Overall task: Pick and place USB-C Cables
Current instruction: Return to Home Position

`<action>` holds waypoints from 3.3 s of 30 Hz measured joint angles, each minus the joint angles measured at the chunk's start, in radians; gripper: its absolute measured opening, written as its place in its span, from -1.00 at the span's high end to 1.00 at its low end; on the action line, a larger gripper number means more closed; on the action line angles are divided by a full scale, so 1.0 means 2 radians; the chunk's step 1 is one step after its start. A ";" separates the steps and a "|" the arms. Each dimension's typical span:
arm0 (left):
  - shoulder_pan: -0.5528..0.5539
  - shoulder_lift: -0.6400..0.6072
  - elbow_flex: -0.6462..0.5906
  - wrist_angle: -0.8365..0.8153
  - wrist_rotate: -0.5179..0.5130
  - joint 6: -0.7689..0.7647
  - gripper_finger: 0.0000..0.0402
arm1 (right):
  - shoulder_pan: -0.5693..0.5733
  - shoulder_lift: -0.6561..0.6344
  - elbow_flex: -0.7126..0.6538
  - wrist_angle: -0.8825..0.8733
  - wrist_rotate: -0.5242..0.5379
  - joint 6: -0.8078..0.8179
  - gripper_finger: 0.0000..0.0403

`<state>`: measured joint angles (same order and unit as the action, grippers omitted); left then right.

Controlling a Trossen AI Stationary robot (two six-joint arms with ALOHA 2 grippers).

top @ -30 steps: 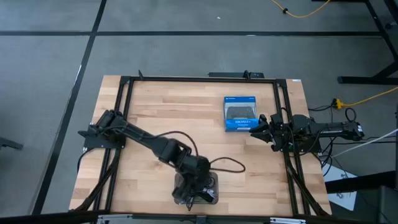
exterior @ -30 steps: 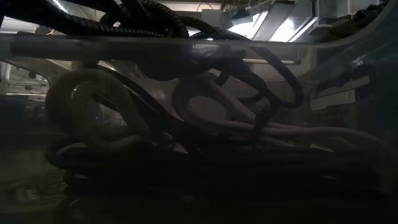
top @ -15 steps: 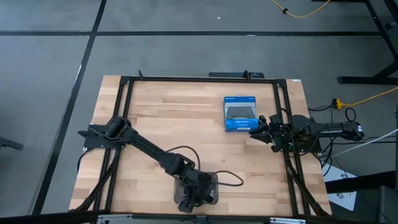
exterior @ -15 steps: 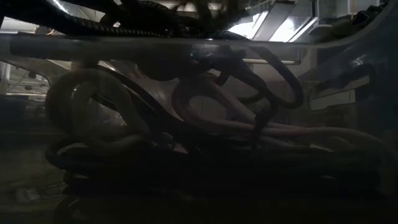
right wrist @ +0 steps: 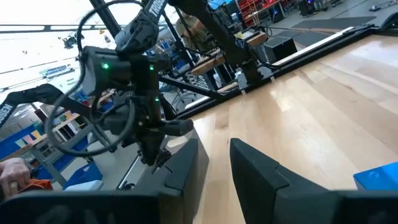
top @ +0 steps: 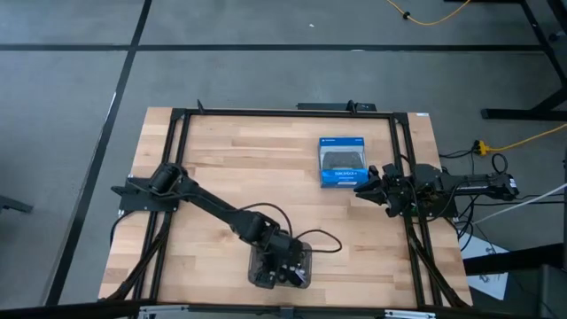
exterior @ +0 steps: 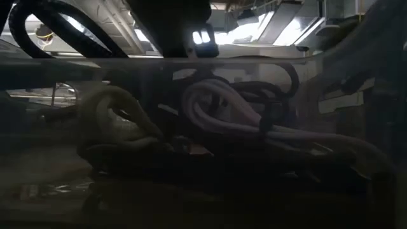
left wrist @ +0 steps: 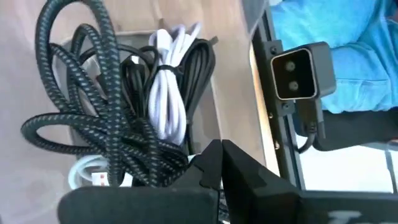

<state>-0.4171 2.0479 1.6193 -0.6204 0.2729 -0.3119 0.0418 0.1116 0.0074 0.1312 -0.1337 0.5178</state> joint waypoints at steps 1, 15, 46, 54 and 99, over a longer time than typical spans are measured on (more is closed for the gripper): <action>0.001 -0.001 0.001 -0.001 0.000 0.003 0.99 | 0.000 0.000 0.000 -0.002 0.000 0.000 0.52; 0.041 -0.061 0.098 -0.330 -0.145 0.139 1.00 | 0.000 0.000 0.000 -0.008 0.000 0.003 0.52; 0.188 -0.857 -0.757 0.313 -0.175 0.145 1.00 | -0.004 -0.051 0.003 -0.041 -0.087 -0.223 0.52; 0.191 -0.936 -0.800 0.309 -0.180 0.145 1.00 | -0.027 -0.035 0.005 -0.046 -0.087 -0.234 0.52; 0.191 -0.939 -0.802 0.313 -0.190 0.149 1.00 | -0.027 -0.018 0.005 -0.046 -0.087 -0.235 0.52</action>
<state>-0.0349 0.1699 0.0162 0.0051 -0.1066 -0.0149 -0.0128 0.0757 0.0177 0.0396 -0.3073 0.0470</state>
